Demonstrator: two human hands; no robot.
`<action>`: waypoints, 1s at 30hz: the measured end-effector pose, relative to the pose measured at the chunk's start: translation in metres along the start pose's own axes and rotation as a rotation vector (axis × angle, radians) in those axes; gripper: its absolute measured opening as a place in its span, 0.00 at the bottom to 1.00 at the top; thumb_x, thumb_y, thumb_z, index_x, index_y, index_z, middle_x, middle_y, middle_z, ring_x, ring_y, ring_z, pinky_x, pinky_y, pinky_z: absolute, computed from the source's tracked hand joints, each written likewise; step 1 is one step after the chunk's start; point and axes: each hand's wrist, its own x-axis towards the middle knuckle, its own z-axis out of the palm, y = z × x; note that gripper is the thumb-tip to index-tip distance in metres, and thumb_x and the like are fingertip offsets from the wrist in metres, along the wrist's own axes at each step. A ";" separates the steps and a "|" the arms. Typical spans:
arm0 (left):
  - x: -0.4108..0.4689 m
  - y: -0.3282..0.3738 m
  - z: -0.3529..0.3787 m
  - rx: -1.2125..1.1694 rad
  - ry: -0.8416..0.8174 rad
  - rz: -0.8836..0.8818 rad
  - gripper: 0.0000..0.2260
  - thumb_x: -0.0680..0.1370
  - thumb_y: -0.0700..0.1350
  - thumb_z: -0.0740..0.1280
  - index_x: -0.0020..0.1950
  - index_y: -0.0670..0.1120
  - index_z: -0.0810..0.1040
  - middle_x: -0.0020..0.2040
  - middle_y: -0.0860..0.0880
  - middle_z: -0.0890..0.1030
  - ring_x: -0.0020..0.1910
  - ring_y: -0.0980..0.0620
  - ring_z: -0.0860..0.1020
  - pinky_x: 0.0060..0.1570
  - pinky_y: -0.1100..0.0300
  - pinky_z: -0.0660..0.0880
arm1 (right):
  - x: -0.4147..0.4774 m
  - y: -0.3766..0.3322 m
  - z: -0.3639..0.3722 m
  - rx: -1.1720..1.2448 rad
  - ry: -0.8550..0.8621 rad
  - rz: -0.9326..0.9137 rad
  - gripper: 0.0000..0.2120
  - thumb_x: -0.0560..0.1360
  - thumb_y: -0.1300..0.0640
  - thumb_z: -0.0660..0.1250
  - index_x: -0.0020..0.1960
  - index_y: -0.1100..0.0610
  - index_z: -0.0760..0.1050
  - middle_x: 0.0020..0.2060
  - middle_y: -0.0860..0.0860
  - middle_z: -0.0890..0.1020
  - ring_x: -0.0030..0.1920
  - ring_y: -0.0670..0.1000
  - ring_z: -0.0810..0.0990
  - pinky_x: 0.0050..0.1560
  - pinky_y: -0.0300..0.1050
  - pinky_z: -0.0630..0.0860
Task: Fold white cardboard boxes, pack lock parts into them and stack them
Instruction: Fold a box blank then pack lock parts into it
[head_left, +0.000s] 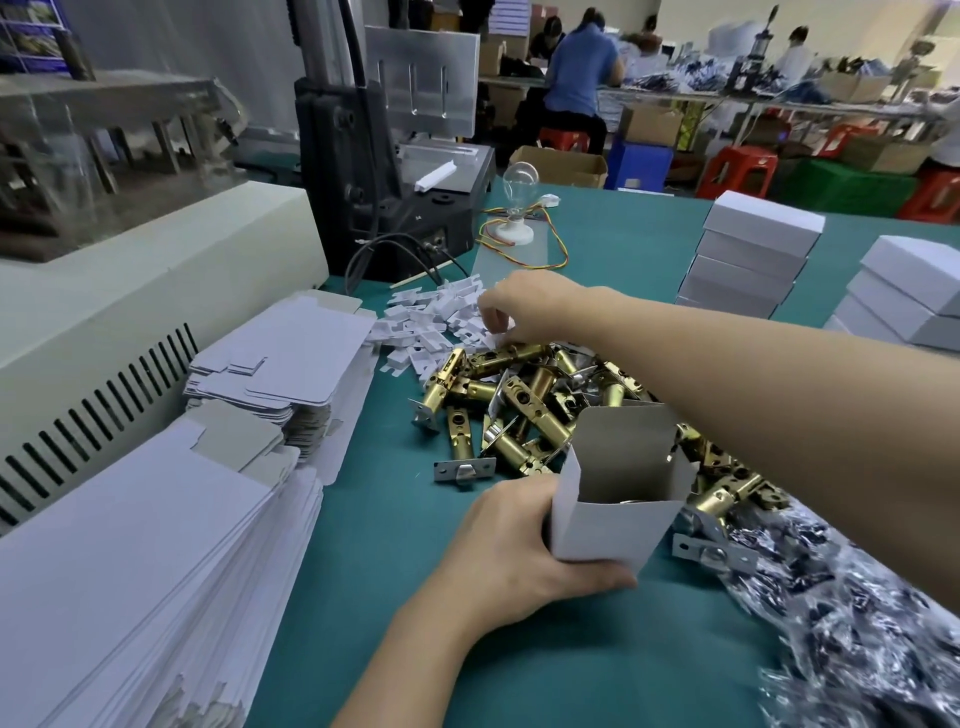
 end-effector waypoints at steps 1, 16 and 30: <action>0.000 0.001 0.000 0.001 0.002 0.004 0.22 0.66 0.58 0.83 0.57 0.54 0.83 0.53 0.56 0.85 0.53 0.54 0.84 0.52 0.44 0.82 | 0.000 0.000 0.000 0.004 0.005 -0.003 0.07 0.81 0.59 0.68 0.58 0.55 0.78 0.56 0.52 0.83 0.58 0.56 0.80 0.58 0.56 0.78; -0.001 0.003 -0.001 0.029 -0.008 0.010 0.21 0.67 0.55 0.83 0.57 0.55 0.84 0.53 0.56 0.85 0.53 0.55 0.83 0.52 0.45 0.82 | -0.012 0.004 -0.020 0.444 0.489 0.114 0.06 0.81 0.57 0.68 0.54 0.60 0.80 0.46 0.50 0.82 0.47 0.52 0.81 0.51 0.48 0.80; -0.002 0.012 -0.001 -0.042 0.109 0.034 0.25 0.65 0.64 0.81 0.59 0.70 0.79 0.55 0.67 0.84 0.55 0.67 0.81 0.47 0.72 0.77 | -0.185 -0.004 -0.046 1.625 0.449 -0.078 0.09 0.71 0.59 0.73 0.49 0.53 0.88 0.43 0.55 0.89 0.46 0.53 0.89 0.46 0.39 0.83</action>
